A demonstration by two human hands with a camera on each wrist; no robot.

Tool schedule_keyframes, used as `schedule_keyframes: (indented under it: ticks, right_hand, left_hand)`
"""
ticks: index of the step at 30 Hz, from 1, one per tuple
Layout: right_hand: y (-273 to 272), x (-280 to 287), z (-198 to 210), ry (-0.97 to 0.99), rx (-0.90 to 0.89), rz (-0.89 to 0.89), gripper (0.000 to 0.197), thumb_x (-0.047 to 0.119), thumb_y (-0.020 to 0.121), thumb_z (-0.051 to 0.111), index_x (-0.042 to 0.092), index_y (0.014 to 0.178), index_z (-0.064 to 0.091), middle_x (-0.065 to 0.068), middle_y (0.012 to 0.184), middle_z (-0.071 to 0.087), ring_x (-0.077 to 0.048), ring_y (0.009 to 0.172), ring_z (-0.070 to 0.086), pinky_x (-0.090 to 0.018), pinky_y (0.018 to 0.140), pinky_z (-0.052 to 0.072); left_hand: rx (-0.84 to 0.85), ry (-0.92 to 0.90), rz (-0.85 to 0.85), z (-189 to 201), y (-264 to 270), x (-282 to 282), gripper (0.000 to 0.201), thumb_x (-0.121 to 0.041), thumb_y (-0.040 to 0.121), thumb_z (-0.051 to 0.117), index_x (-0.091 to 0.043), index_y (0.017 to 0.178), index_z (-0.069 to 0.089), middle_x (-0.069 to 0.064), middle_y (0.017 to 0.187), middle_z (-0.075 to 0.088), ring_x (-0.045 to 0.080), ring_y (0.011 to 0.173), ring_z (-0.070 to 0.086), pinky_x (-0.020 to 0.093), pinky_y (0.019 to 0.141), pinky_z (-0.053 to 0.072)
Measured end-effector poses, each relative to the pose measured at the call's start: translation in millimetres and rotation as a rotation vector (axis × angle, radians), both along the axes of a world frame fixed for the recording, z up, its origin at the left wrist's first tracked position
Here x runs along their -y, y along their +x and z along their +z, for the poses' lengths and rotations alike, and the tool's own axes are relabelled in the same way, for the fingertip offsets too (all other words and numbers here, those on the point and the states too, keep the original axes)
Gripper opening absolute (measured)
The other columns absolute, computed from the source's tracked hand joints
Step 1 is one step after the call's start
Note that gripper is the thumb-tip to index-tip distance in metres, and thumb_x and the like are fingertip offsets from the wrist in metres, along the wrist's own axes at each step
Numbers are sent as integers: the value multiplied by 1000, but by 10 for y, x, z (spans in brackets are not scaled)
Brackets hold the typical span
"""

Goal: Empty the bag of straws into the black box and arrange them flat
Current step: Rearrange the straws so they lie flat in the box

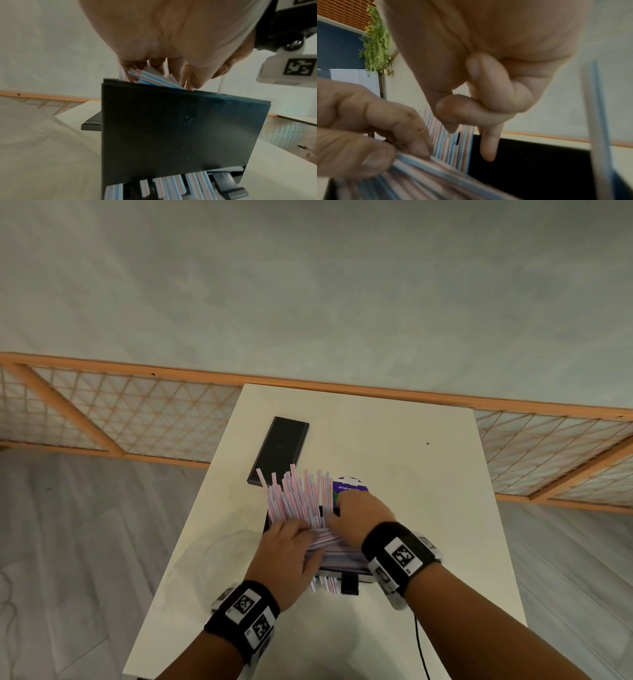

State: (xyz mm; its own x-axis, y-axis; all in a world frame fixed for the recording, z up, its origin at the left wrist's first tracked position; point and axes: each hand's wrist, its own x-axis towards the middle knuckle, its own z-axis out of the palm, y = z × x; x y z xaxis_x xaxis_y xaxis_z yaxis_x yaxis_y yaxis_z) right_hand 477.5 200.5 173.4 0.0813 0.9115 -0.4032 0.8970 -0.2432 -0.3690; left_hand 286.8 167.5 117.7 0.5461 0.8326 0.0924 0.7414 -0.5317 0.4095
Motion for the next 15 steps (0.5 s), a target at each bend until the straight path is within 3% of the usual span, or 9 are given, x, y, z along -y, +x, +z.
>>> schedule_keyframes:
  ticks: [3,5,10,15]
  right_hand:
    - [-128,-12,-151,-14,-27,-19,20,39,89,56,19,93,57,-1,84,66,-26,76,65,-33,68,54]
    - [-207,6,-206,-5,-91,-35,26,36,88,61,20,106,53,-2,92,67,-26,83,67,-35,72,55]
    - [-308,35,-381,41,-254,-104,22,33,85,66,24,103,56,3,89,68,-20,80,66,-41,78,60]
    - [-263,130,-422,117,-336,-154,27,25,88,62,25,115,60,3,96,70,-17,86,67,-36,81,59]
  left_hand:
    - [13,6,-17,-87,-36,29,30,-42,96,55,-28,118,70,-10,113,58,14,103,50,29,93,49]
    - [-6,8,-27,-125,-59,56,29,-42,100,49,-29,116,68,-10,115,58,14,103,50,28,94,48]
    - [-10,-14,4,-202,-68,88,39,-43,105,36,-28,117,70,-8,120,60,14,107,52,30,98,49]
    - [-6,-33,-7,-212,-62,80,38,-42,105,36,-30,123,67,-11,121,59,11,107,52,28,99,48]
